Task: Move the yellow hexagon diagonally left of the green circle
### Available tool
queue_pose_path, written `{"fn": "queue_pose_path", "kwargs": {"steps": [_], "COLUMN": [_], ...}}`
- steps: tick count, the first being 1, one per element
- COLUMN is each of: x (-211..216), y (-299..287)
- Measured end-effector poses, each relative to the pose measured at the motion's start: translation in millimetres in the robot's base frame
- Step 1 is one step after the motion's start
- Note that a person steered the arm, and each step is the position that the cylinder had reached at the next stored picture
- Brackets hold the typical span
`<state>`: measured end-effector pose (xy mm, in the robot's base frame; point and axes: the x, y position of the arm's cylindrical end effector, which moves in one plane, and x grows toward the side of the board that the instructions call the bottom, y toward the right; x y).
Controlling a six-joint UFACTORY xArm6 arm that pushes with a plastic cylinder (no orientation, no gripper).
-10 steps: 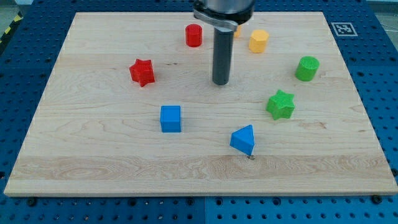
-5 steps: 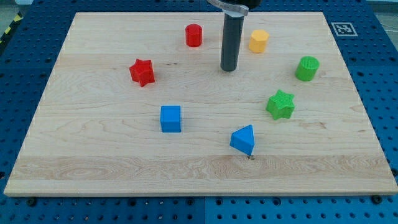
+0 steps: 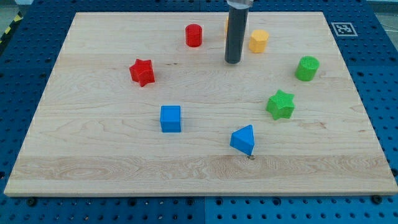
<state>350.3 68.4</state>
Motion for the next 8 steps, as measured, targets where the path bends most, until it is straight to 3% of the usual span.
{"fn": "queue_pose_path", "kwargs": {"steps": [8], "x": [-37.6], "y": [7.9]}}
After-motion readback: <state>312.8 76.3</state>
